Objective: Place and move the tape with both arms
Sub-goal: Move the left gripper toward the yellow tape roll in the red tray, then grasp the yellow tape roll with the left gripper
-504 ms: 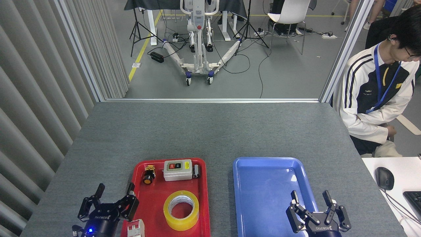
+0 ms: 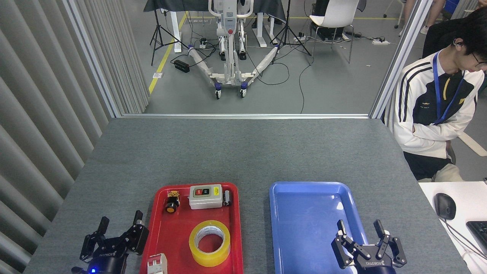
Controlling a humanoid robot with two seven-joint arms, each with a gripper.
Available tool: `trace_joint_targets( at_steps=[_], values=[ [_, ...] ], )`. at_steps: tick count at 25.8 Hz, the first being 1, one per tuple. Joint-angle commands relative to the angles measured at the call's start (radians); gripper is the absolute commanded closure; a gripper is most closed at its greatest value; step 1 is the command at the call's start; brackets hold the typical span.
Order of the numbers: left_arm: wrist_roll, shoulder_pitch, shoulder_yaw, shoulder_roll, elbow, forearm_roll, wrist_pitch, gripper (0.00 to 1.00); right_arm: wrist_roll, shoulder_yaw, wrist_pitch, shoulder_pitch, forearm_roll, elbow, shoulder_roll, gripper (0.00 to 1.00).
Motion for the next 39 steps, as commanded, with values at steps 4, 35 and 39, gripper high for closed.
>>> trace_joint_targets(
  at_steps=[4, 35, 39],
  values=[
    [-0.136, -0.031, -0.016, 0.011, 0.002, 0.014, -0.006, 0.00, -0.006, 0.000, 0.000, -0.002, 0.001, 0.001, -0.004, 0.00],
    [-0.759, -0.418, -0.694, 0.350, 0.144, 0.467, 0.028, 0.02, -0.011, 0.004, -0.003, -0.003, 0.018, 0.015, -0.011, 0.00],
    [-0.763, -0.439, -0.736, 0.368, 0.179, 0.470, 0.028, 0.03, -0.011, 0.006, -0.003, -0.003, 0.018, 0.015, -0.008, 0.00]
  ],
)
